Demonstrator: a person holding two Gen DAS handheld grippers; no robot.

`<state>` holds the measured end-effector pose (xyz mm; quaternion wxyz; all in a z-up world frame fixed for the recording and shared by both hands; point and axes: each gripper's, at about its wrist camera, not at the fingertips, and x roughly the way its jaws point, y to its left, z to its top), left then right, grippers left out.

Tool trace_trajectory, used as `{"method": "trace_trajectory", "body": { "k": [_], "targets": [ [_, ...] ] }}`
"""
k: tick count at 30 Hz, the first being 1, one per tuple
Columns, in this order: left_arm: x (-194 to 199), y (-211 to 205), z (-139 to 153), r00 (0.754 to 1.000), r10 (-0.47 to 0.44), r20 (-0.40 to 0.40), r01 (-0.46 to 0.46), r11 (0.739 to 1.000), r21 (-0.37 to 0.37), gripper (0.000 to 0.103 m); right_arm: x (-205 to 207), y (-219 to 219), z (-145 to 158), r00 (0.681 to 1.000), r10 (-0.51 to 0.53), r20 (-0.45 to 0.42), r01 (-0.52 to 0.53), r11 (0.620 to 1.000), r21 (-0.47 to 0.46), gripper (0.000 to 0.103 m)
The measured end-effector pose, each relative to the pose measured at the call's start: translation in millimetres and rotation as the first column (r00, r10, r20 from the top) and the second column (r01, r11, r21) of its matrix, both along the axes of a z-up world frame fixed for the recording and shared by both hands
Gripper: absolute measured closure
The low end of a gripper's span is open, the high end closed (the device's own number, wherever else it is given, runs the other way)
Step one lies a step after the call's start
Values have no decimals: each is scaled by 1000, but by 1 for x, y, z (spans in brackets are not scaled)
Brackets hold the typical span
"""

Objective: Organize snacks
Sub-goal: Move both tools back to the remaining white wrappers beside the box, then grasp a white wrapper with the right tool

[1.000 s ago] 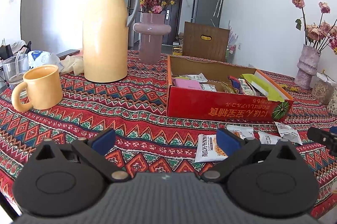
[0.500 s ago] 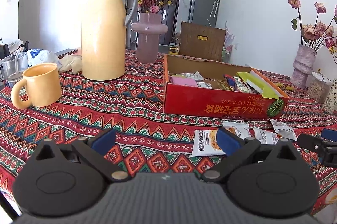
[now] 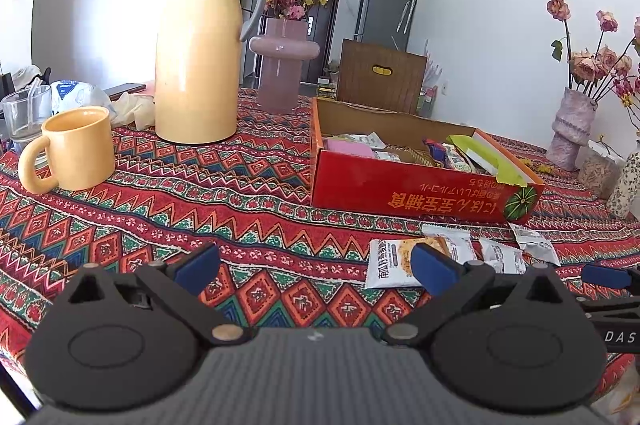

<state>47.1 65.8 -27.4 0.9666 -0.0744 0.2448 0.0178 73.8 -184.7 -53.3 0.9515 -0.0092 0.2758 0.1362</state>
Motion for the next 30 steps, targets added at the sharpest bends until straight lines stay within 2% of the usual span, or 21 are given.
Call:
{"method": "trace_trajectory", "body": {
  "k": [8, 11, 14, 17, 23, 30],
  "targets": [
    [2, 6, -6, 1000, 9, -19, -9, 1000, -11, 0, 9, 16, -4, 1000, 17, -26, -18, 1000, -5, 29],
    [1, 7, -8, 1000, 11, -21, -12, 1000, -14, 0, 13, 30, -5, 998, 52, -30, -53, 998, -29, 38],
    [2, 11, -10, 999, 18, -26, -19, 1000, -20, 0, 20, 43, -7, 997, 69, -41, -71, 996, -61, 41],
    [3, 16, -12, 999, 30, -33, -31, 999, -25, 0, 29, 54, -11, 995, 77, -64, -82, 993, -86, 50],
    [5, 25, -16, 998, 43, -44, -44, 998, -40, 0, 37, 67, -18, 994, 68, -90, -80, 987, -137, 51],
    [8, 32, -21, 998, 44, -55, -47, 998, -51, 0, 41, 71, -20, 995, 50, -92, -65, 984, -163, 59]
  ]
}}
